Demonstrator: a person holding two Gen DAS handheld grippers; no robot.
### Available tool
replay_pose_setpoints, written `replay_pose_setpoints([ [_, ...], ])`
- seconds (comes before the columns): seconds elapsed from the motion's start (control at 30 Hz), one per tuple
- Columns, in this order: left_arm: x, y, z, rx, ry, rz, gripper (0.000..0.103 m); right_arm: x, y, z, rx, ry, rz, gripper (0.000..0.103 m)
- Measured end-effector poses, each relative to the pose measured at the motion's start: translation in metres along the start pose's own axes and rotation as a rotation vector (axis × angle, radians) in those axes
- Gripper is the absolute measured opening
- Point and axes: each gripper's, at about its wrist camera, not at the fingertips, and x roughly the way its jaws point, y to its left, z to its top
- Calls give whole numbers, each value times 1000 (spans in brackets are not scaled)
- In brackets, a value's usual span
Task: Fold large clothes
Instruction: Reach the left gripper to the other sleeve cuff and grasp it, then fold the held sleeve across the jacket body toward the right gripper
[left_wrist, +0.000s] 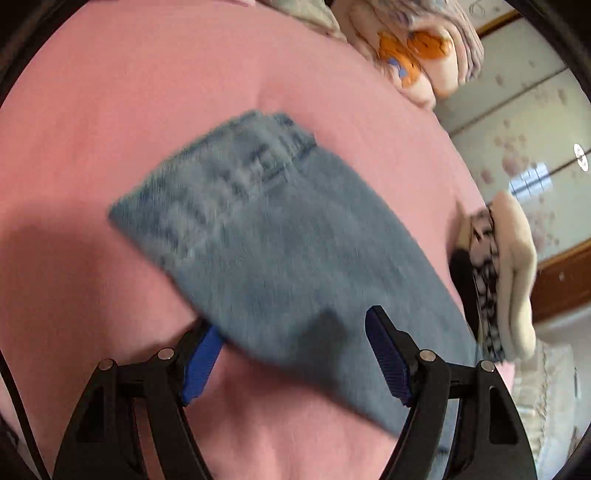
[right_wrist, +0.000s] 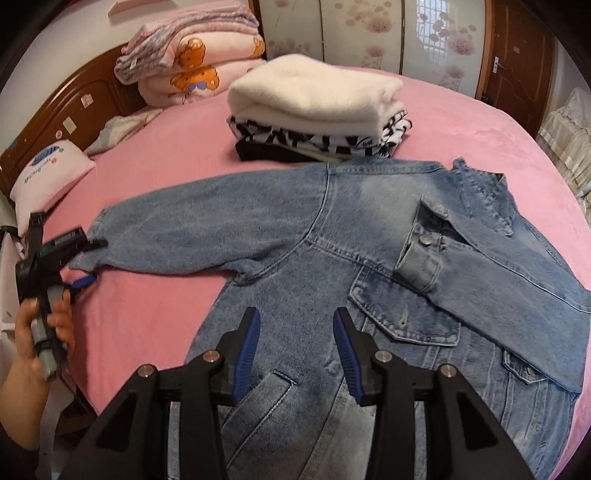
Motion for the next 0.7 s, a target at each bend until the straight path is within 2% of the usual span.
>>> replay_pose_setpoints([
  [0.03,3,-2,4,-3,-25,16,75,2,1,0,-1,4,-3,41],
  [0.07,5,-3,7,-7,-41,29,70,5,0,-2,-1,9,-8,41],
  [0.1,6,-6,10,-12,-68,65,53,7,-1,-2,2,13,-9,41],
  [0.13,6,-7,15,-12,-86,105,39,9,-3,-3,9,18,-10,41],
  [0.17,7,-14,19,0,-99,154,17,10,-5,-4,18,22,-10,41],
  [0.2,6,-19,22,8,-100,162,11,11,-7,-5,24,24,-8,41],
  [0.27,-6,-40,22,50,-146,168,9,12,-12,-8,42,31,-8,41],
  [0.33,-28,-74,15,157,-211,141,7,11,-18,-10,54,32,-5,41],
  [0.43,-67,-147,-13,381,-267,13,6,6,-30,-14,75,21,-12,41],
  [0.57,-92,-232,-73,632,-250,-141,6,-8,-57,-20,141,-9,-26,41],
  [0.63,-94,-271,-119,761,-200,-219,6,-14,-75,-24,189,-23,-30,41],
  [0.7,-86,-294,-157,843,-140,-264,6,-21,-93,-30,231,-33,-44,41],
])
